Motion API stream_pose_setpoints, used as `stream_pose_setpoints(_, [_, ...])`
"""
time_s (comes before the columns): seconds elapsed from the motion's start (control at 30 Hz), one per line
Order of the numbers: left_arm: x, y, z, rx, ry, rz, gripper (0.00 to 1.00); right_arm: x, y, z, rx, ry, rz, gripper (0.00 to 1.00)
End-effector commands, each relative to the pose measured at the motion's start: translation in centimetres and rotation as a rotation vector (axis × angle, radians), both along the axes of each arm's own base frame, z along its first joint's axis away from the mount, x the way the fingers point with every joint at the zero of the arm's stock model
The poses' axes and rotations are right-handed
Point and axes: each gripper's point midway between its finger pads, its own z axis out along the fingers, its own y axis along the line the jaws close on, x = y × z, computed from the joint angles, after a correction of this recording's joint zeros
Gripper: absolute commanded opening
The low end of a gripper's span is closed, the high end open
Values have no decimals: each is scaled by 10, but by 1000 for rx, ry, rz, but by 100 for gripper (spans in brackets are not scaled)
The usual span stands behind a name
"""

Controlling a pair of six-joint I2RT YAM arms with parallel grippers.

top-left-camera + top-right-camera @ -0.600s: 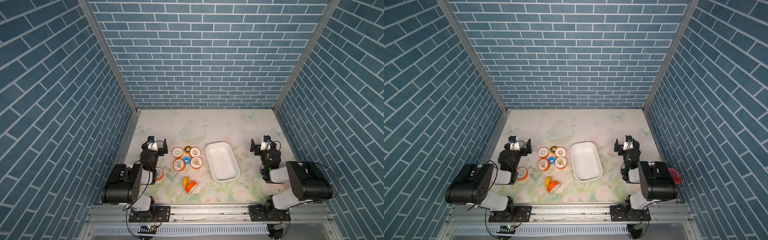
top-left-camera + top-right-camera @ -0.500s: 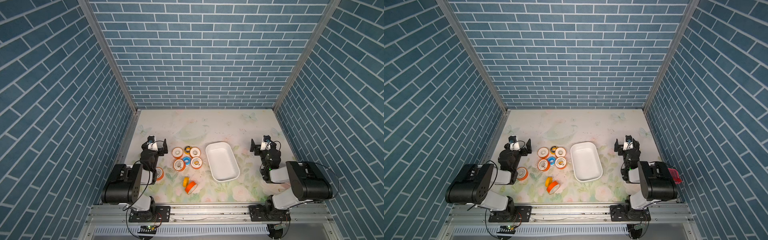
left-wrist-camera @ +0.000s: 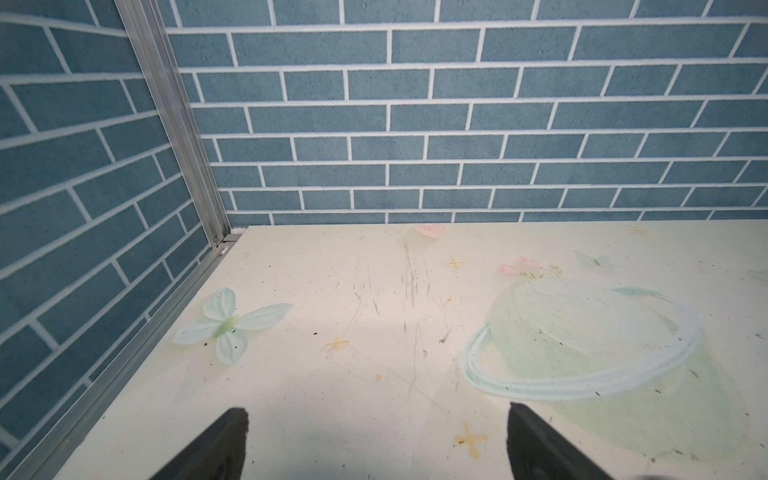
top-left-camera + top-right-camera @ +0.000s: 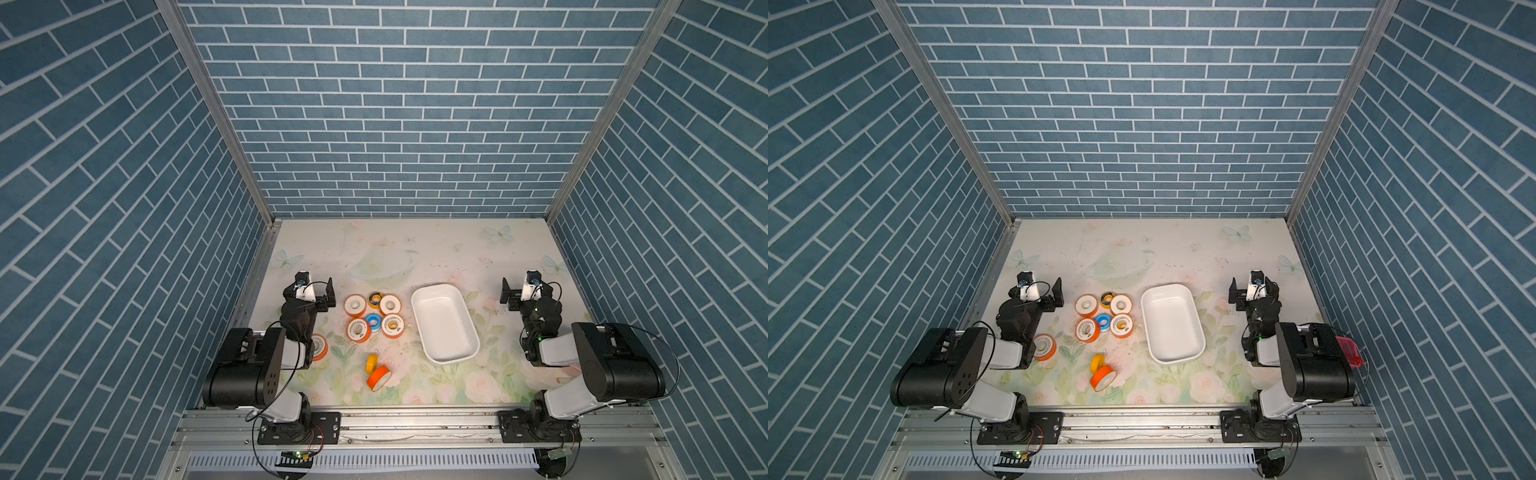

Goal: Put the sealing tape into the storage box
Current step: Adjust the storage box at the center of the board.

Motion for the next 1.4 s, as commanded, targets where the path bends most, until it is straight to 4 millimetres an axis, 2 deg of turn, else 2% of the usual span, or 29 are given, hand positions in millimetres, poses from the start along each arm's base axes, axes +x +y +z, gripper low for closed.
stream_pose_setpoints(0.0, [0, 2, 6, 2, -25, 4, 100, 0, 1, -1, 4, 3, 0, 100])
stream_pose_setpoints(0.13, [23, 23, 18, -22, 91, 146, 100, -1, -1, 1, 1, -3, -10, 100])
stream_pose_setpoints(0.17, [26, 25, 23, -21, 115, 159, 100, 0, -8, 6, 8, -13, -55, 100])
stream_pose_setpoints(0.27, [16, 18, 48, -91, 29, 130, 100, -2, -19, 24, 13, -2, -133, 100])
stream_pose_setpoints(0.37, [11, 18, 65, -234, 33, 146, 100, -8, -23, 54, 100, -44, -169, 100])
stream_pose_setpoints(0.47, [15, 6, 84, -306, 55, 92, 100, -11, -2, 76, 194, -42, -77, 100])
stream_pose_setpoints(0.53, [5, 5, 102, -388, -14, 81, 100, -11, 13, 83, 199, -11, -28, 98])
stream_pose_setpoints(0.63, [-12, 24, 110, -564, -41, 214, 100, -13, 34, 88, 192, 54, 31, 95])
stream_pose_setpoints(0.7, [-15, 25, 109, -591, 12, 240, 100, -17, 52, 89, 211, 94, 112, 92])
stream_pose_setpoints(0.73, [-14, 23, 114, -602, 35, 233, 100, -18, 58, 85, 216, 127, 139, 92])
stream_pose_setpoints(0.8, [-14, 10, 106, -620, 153, 197, 100, -19, 75, 73, 212, 236, 184, 90])
stream_pose_setpoints(0.87, [-14, -5, 109, -611, 245, 130, 100, -22, 92, 54, 197, 349, 219, 88])
stream_pose_setpoints(1.03, [-31, -46, 112, -571, 420, -97, 100, -34, 137, 14, 124, 567, 307, 83])
stream_pose_setpoints(1.1, [-43, -46, 111, -512, 447, -107, 100, -38, 146, 3, 119, 625, 318, 82])
stream_pose_setpoints(1.3, [-69, -24, 97, -393, 446, -5, 100, -50, 161, -30, 119, 769, 334, 75])
stream_pose_setpoints(1.37, [-71, -24, 104, -394, 414, -12, 100, -55, 164, -40, 116, 806, 333, 71])
